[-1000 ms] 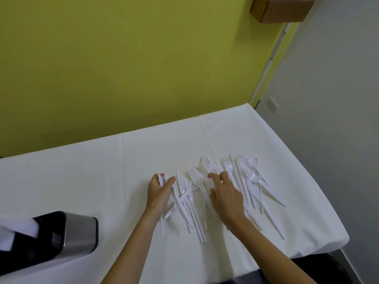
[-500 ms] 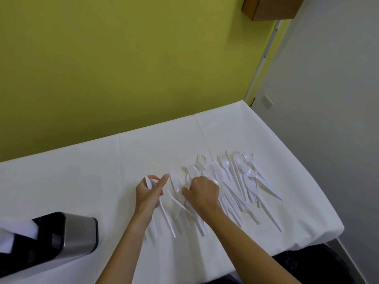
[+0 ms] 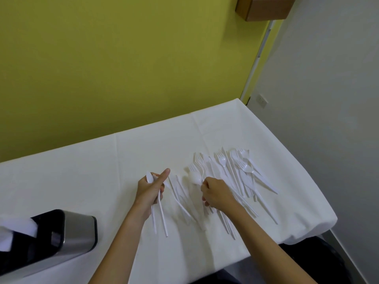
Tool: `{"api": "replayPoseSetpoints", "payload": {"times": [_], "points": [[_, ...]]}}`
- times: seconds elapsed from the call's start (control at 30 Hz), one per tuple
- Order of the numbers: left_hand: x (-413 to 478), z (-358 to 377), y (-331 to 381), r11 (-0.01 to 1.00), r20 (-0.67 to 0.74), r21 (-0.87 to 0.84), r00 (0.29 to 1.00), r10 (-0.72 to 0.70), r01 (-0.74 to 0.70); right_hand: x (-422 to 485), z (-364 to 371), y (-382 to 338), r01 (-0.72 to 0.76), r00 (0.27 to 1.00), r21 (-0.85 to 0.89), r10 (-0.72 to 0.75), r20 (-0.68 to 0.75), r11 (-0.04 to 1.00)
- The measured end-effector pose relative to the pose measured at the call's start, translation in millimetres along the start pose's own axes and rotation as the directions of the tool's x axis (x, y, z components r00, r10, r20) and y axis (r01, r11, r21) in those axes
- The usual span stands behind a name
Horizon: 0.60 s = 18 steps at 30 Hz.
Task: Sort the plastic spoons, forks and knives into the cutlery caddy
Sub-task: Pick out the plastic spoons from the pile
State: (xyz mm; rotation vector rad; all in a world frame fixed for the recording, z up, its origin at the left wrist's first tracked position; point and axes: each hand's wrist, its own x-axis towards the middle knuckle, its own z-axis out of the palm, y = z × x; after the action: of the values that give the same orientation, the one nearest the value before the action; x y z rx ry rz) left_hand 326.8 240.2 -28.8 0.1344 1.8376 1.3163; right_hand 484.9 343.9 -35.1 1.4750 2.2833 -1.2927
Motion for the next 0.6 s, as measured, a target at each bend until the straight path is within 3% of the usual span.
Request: {"api": "replayPoseSetpoints", "payload": {"times": [0.07, 0.13, 0.23, 0.37, 0.6], "points": [[-2, 7, 1, 1.0, 0.006, -0.001, 1.0, 0.01, -0.01, -11, 1, 4, -0.01, 0.998, 0.245, -0.005, 0.062, 0.969], [-4, 14, 1, 1.0, 0.015, -0.004, 1.0, 0.01, -0.01, -22, 6, 6, -0.069, 0.992, 0.478, 0.009, 0.126, 0.876], [-6, 23, -1, 1.0, 0.025, -0.02, 1.0, -0.006, 0.007, -32, 15, 8, -0.147, 0.984, 0.647, 0.044, 0.173, 0.748], [-11, 32, -6, 1.0, 0.031, 0.011, 1.0, -0.001, 0.001, -36, 19, 12, -0.153, 0.971, 0.677, -0.016, 0.237, 0.72], [-17, 34, -7, 0.997, 0.016, 0.082, 1.0, 0.009, -0.01, -41, 24, 21, -0.053, 0.965, 0.589, -0.11, 0.237, 0.806]]}}
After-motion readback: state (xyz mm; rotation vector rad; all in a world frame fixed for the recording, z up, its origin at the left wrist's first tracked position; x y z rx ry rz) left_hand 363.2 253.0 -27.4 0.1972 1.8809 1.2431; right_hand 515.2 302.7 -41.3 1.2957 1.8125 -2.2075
